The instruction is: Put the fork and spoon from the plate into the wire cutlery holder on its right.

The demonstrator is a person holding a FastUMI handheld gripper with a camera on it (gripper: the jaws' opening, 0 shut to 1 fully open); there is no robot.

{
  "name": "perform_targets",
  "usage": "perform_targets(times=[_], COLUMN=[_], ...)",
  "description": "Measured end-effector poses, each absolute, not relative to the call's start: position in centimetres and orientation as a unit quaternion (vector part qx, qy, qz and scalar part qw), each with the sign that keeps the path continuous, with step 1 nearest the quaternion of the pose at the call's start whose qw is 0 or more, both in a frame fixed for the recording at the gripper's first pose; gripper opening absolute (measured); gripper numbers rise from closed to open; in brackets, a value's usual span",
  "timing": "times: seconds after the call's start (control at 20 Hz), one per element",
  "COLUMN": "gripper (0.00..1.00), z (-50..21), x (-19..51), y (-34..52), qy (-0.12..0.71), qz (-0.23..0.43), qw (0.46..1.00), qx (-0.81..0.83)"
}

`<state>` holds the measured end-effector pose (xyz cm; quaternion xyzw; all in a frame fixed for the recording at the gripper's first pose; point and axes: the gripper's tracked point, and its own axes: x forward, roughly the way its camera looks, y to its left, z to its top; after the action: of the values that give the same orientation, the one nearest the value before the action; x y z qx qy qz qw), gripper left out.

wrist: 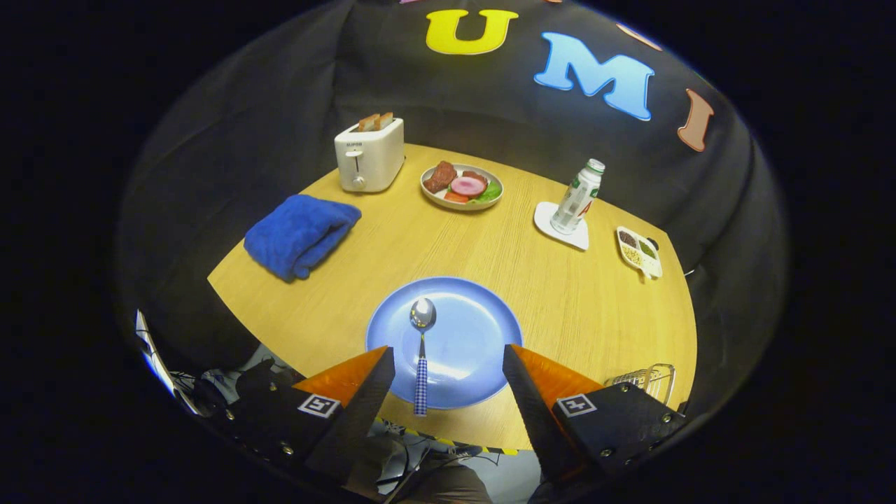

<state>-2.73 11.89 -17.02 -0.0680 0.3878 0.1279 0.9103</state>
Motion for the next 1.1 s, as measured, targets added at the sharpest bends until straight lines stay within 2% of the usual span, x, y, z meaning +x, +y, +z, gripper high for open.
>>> perform_targets(times=[0.3,0.4,0.45,0.6,0.7,0.75,0.85,0.9,0.95,1.1], gripper=[0.96,0.91,0.83,0.78,0.42,0.4,0.42,0.27,0.13,0.13], z=[-22.7,-24.4,-25.1,-25.7,-26.6,-26.6,-29.0,-26.1,-28.3,-27.4], x=[-3.0,-3.2,-3.2,-2.8,-2.9,-2.9,-2.7,-2.3,-2.6,-2.9], y=[12.5,12.8,12.9,13.2,13.3,13.2,13.3,13.0,12.8,12.4], qy=[0.467,0.493,0.507,0.532,0.548,0.56,0.574,0.576,0.583,0.594], qz=[0.145,0.156,0.161,0.182,0.184,0.186,0.19,0.186,0.19,0.197], qw=[0.868,0.852,0.842,0.821,0.81,0.801,0.79,0.79,0.783,0.77], qx=[-0.091,-0.086,-0.086,-0.098,-0.096,-0.101,-0.104,-0.097,-0.105,-0.122])
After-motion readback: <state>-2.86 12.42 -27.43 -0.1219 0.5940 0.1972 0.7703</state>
